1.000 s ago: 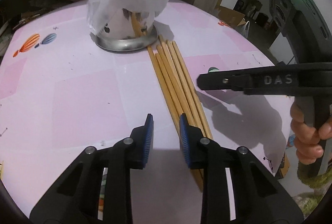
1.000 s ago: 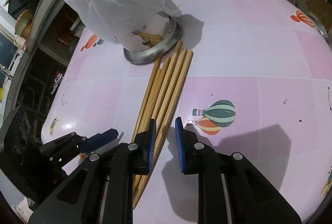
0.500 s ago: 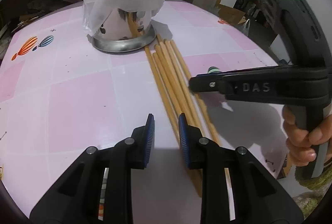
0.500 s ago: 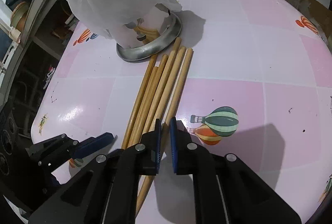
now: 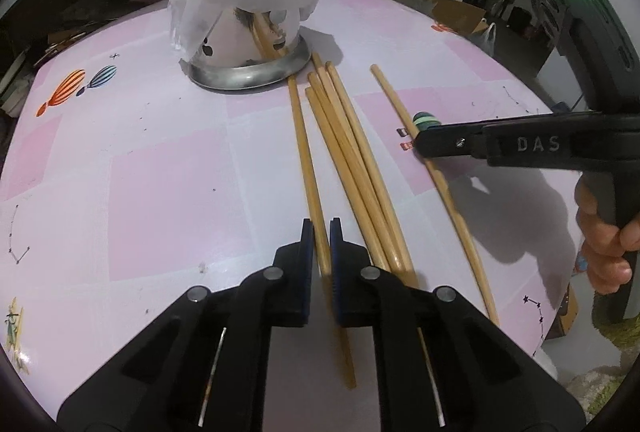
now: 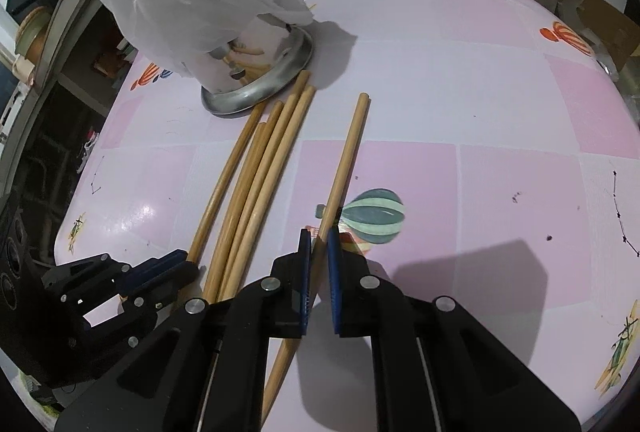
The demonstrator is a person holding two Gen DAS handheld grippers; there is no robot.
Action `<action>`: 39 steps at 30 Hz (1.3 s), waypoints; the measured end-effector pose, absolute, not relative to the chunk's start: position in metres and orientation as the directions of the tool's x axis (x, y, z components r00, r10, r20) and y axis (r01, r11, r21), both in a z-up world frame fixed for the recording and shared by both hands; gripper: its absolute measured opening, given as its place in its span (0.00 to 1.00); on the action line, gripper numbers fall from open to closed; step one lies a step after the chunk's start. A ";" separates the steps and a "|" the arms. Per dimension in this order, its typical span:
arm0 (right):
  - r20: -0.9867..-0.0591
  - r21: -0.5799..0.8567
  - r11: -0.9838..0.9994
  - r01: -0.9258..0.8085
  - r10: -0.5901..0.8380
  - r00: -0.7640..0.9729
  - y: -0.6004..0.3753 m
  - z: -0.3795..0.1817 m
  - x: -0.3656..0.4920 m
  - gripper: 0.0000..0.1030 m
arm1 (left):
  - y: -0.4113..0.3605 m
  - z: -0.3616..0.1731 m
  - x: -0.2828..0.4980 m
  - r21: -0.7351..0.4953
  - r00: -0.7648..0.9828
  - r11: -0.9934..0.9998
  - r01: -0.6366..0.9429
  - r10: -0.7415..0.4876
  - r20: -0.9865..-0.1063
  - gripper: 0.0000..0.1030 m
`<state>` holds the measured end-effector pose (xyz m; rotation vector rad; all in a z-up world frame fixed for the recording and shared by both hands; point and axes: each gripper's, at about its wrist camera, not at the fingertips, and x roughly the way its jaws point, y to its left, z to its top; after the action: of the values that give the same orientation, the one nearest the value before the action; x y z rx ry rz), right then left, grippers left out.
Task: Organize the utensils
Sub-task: 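Close the left gripper on one chopstick while the right gripper closes on another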
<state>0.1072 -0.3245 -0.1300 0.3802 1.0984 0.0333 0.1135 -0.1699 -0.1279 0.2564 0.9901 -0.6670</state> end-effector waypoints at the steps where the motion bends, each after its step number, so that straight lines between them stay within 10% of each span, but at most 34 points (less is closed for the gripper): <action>1: -0.861 0.319 0.934 0.161 0.214 0.461 -0.326 -0.130 0.106 0.08 | -0.169 -0.128 0.113 -0.096 0.371 0.781 0.617 -0.396 -0.840 0.07; 39: -0.857 0.342 0.933 0.114 0.260 0.445 -0.333 -0.133 0.109 0.09 | -0.129 -0.128 0.074 -0.297 0.216 0.817 0.494 -0.446 -0.868 0.06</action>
<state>0.1094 -0.3326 -0.1328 0.3775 1.1133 0.0934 0.0736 -0.1286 -0.1280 0.0474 1.1859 -0.6523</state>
